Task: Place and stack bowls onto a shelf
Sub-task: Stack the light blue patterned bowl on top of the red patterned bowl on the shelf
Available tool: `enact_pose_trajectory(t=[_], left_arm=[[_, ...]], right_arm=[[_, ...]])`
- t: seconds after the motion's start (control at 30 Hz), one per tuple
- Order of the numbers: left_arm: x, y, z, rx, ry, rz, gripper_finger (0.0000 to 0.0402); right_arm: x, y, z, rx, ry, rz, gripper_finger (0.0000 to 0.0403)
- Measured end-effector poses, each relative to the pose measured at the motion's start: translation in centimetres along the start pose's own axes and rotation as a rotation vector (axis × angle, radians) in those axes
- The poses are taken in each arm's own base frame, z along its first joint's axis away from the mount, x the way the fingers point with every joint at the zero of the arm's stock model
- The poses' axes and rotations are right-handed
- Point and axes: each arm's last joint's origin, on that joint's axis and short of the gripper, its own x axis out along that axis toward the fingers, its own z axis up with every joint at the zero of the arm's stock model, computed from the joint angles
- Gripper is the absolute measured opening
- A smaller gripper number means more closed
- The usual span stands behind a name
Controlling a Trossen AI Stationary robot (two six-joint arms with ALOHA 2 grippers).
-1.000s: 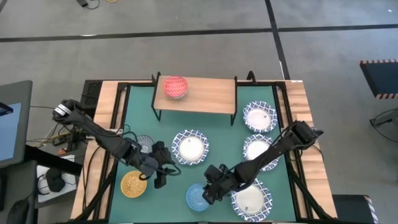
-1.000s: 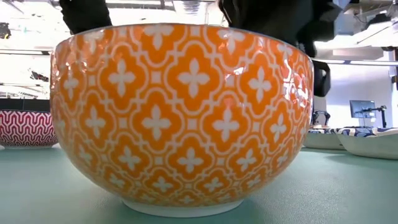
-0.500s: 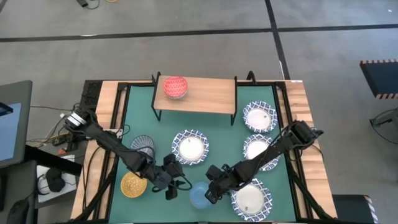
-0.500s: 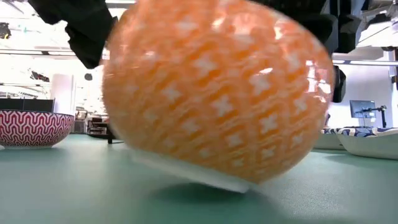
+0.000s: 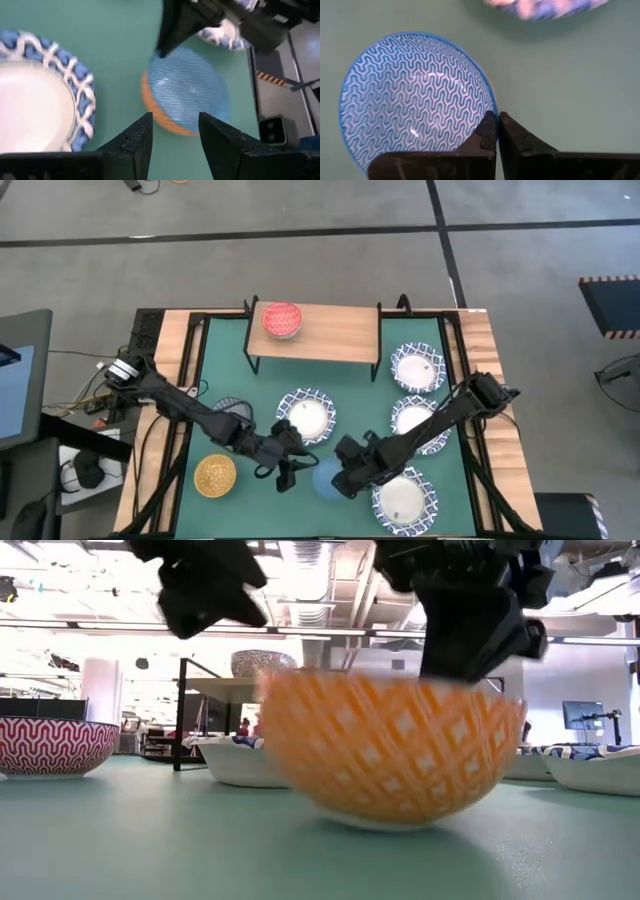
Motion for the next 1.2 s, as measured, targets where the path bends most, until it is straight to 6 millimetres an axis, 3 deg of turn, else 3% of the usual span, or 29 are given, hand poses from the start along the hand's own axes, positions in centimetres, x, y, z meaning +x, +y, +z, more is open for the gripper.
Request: enact_pose_trajectory(t=[0.1,0.4,0.7,0.8,1.0,1.2], left_arm=[[0.1,0.0,1.1,0.058,-0.032,-0.057,0.0141],[0.2,2.0,3.2,0.041,-0.055,0.093,0.0141],[-0.4,2.4,4.4,0.146,0.004,0.16,0.0139],[-0.6,2.9,4.9,0.15,0.02,0.207,0.0116],[-1.0,4.2,6.6,0.166,0.037,0.289,0.0013],[-1.8,6.0,9.1,0.248,0.061,0.34,0.0005]], right_arm=[[-1.2,0.2,1.0,-0.036,-0.048,-0.045,0.0023],[-3.3,0.5,4.0,-0.137,-0.123,-0.101,0.0023],[-6.1,0.4,7.4,-0.206,-0.147,-0.119,0.0023],[-6.8,0.1,8.6,-0.226,-0.156,-0.121,0.0022],[-8.1,-0.9,11.0,-0.264,-0.153,-0.142,0.004],[-9.3,-2.0,12.1,-0.261,-0.123,-0.2,0.0094]])
